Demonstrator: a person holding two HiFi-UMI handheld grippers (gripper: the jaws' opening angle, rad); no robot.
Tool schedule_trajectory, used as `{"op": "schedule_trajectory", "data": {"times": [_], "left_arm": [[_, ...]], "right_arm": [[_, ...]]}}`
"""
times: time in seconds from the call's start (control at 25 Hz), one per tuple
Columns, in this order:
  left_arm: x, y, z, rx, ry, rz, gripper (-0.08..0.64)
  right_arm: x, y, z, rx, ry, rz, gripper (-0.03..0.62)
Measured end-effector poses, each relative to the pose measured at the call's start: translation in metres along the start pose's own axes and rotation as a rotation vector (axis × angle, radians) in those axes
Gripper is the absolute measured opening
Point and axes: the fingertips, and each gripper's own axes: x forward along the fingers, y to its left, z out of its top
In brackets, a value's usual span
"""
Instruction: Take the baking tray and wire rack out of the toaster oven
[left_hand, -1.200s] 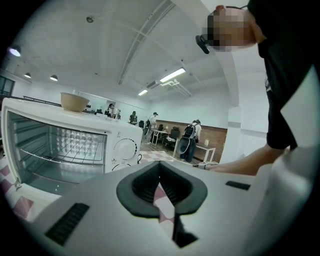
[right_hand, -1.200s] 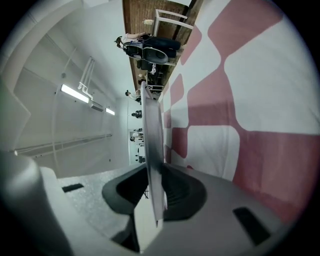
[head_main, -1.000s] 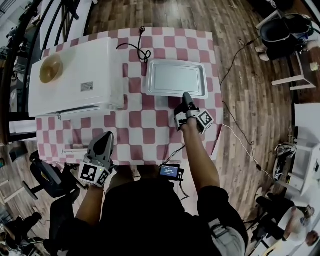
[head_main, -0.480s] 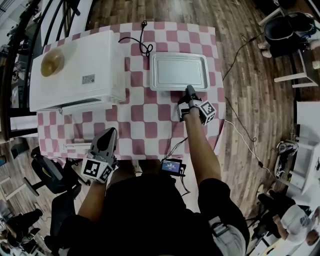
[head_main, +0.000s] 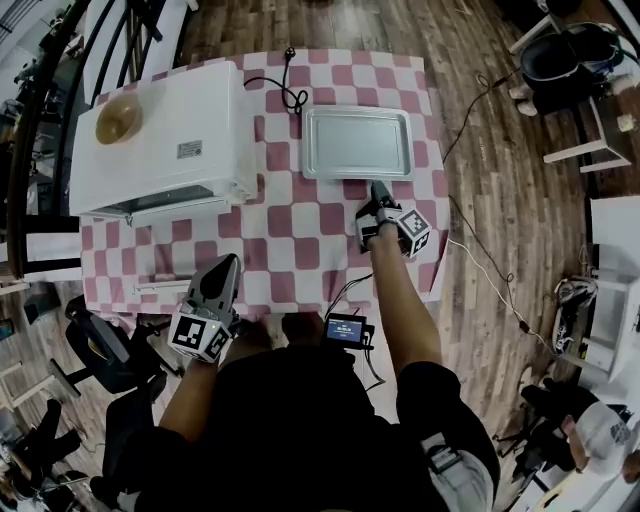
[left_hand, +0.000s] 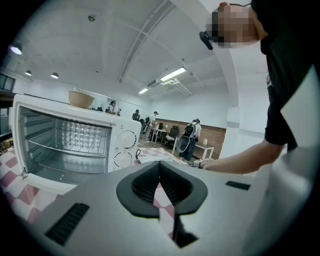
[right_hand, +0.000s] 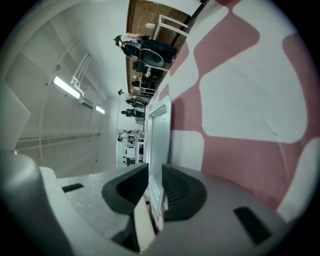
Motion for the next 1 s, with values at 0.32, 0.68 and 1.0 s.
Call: {"op": "schedule_trajectory", "data": {"times": [0.32,0.68,1.0], "left_arm": [[-0.038,0.011,0.015,0.023,-0.072,-0.063,-0.006],[-0.152,0.054,0.044,0.055,-0.198,-0.102,-0.006],[-0.264,0.085,0.031,0.045,-0.257,-0.086,-0.006]], "right_arm": [[-0.095,0.116,-0.048,-0.378,-0.037,0.260,0.078],[-0.235,0.249,-0.231,-0.944,-0.065,0.586,0.074],[-0.339,0.285,-0.440,-1.309,0.060,0.940,0.066]]}}
